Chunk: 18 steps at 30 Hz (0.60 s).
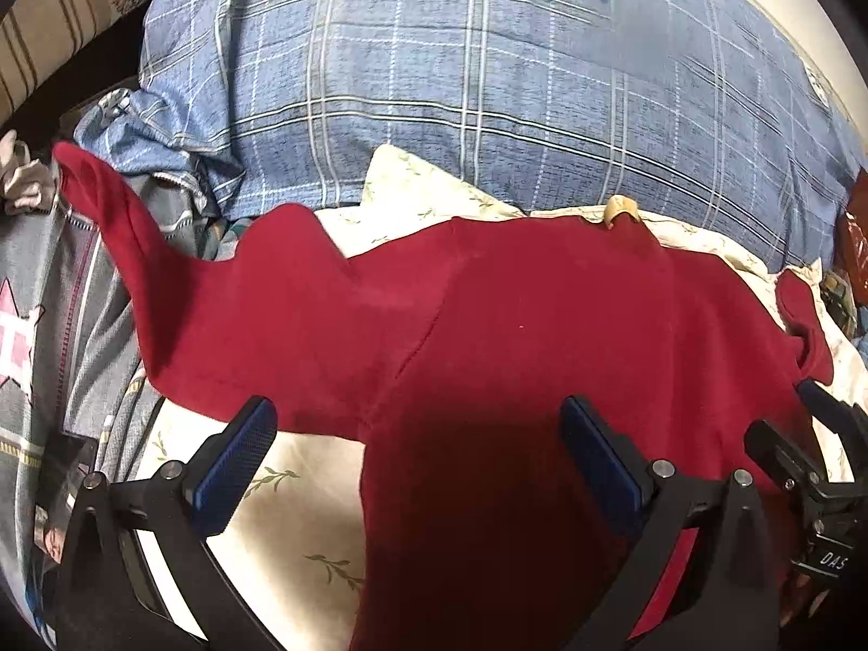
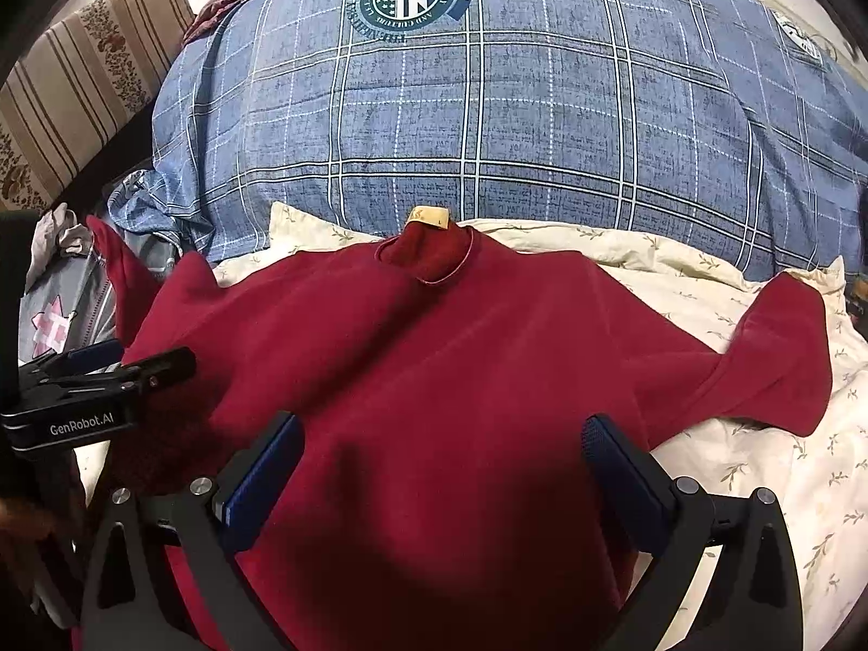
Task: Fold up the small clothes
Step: 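Move the right gripper over the red sweater toward a sleeve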
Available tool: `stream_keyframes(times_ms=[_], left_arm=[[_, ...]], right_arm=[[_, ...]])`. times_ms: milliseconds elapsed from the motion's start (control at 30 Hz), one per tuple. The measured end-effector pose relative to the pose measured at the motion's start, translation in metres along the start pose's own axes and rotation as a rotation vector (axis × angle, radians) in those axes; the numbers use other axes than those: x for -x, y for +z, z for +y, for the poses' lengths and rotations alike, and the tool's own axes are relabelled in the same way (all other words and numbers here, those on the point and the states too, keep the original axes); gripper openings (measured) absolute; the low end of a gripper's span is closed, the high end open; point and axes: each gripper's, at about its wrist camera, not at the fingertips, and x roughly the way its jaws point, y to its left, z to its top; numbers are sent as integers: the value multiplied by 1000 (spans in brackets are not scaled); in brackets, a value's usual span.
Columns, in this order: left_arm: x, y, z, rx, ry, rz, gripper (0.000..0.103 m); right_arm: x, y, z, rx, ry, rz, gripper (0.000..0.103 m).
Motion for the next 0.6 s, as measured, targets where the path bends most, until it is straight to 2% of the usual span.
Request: stream_keyframes(times_ms=[433, 600], left_arm=[[-5, -1, 8, 30, 16, 22, 103], [-4, 2, 13, 53, 16, 18, 103]], right_arm=[[1, 3, -7, -5, -5, 5, 101], [20, 13, -54, -91, -113, -16, 100]])
